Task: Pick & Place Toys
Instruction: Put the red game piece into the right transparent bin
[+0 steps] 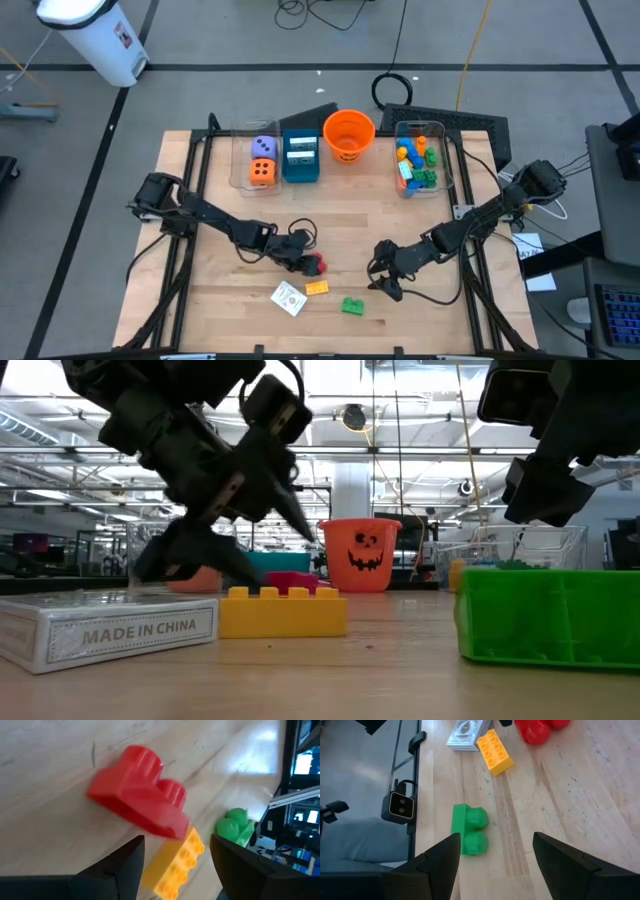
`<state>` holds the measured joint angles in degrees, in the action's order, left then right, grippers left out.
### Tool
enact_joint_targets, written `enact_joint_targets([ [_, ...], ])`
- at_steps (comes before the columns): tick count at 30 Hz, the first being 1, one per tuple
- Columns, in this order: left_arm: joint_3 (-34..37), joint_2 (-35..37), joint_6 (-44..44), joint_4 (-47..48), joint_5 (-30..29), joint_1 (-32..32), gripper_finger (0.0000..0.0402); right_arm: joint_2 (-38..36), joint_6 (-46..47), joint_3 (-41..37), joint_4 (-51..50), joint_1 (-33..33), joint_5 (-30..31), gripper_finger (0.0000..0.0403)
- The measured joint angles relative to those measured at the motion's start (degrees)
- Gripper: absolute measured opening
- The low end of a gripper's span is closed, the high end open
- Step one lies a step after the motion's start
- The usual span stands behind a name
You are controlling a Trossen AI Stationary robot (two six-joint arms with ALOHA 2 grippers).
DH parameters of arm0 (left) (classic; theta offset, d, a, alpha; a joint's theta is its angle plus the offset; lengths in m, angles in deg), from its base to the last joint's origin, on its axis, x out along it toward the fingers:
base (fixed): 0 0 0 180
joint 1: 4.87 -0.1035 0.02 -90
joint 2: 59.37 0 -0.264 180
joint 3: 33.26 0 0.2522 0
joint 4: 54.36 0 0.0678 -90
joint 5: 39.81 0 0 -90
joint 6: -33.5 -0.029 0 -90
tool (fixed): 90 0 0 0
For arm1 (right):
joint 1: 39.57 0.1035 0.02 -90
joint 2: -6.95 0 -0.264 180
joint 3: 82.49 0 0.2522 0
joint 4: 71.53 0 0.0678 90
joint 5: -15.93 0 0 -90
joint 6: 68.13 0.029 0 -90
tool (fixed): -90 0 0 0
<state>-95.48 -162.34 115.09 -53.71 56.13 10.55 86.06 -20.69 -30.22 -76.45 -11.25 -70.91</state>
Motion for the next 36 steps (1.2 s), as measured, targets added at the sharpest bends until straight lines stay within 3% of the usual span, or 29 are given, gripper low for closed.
enact_joint_targets([
  [24, 0.1, -0.99, 2.1, -0.65, -4.14, -0.07, 0.0234, 0.0, -1.54, 0.0, -0.5, 0.0, 0.02, 0.0242],
  [36, 0.1, -0.99, 4.12, -0.88, -10.69, -0.07, 0.0234, 0.0, -2.24, 0.0, -0.52, 0.0, 0.0, 0.0242],
])
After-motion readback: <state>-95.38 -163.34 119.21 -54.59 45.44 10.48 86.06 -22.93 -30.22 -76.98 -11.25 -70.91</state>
